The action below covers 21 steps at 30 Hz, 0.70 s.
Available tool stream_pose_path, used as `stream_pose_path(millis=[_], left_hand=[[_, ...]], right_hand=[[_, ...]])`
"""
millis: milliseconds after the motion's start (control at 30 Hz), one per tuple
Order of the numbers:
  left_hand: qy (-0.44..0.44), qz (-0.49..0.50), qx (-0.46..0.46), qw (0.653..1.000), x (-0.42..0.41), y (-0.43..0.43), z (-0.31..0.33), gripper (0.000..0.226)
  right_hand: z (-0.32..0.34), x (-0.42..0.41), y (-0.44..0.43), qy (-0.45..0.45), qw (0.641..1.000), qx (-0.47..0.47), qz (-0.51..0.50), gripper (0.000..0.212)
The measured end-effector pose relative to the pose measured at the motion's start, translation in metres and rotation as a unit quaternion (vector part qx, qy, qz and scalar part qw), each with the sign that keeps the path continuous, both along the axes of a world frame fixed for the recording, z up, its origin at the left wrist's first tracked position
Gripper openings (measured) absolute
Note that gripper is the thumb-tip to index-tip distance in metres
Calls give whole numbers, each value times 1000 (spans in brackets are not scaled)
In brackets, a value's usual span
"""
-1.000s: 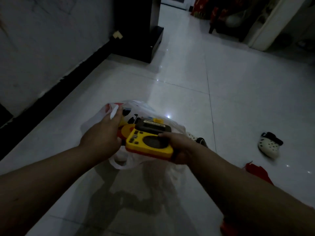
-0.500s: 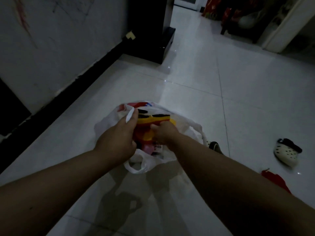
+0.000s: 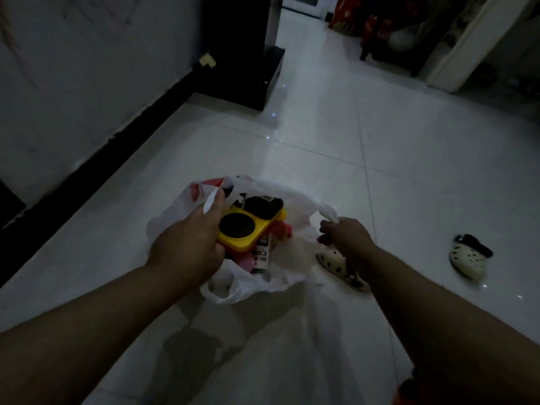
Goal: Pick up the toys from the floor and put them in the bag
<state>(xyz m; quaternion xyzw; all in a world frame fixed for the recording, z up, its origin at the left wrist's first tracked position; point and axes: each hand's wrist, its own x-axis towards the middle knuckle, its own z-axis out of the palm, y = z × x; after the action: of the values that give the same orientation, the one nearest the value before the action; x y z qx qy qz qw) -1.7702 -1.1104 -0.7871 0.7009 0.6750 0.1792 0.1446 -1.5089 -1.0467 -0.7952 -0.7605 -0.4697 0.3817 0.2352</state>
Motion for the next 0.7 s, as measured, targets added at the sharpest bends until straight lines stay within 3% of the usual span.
stream_pose_path(millis=[133, 200, 300, 367, 600, 700], left_hand=[[-37, 17, -42, 998, 14, 0, 17, 85], [-56, 24, -55, 997, 18, 3, 26, 85], [-86, 44, -67, 993, 19, 11, 46, 87], [-128, 53, -68, 988, 20, 14, 66, 88], [-295, 35, -102, 949, 49, 3, 133, 71], [-317, 29, -171, 933, 76, -1, 145, 79]], right_hand=[[48, -4, -1, 62, 998, 21, -20, 10], [72, -6, 0, 92, 995, 45, -10, 16], [101, -10, 3, 214, 972, 87, -46, 10], [117, -11, 4, 248, 962, 108, -30, 9], [181, 31, 6, 213, 974, 62, 48, 37], [204, 60, -2, 149, 986, 34, 67, 19]])
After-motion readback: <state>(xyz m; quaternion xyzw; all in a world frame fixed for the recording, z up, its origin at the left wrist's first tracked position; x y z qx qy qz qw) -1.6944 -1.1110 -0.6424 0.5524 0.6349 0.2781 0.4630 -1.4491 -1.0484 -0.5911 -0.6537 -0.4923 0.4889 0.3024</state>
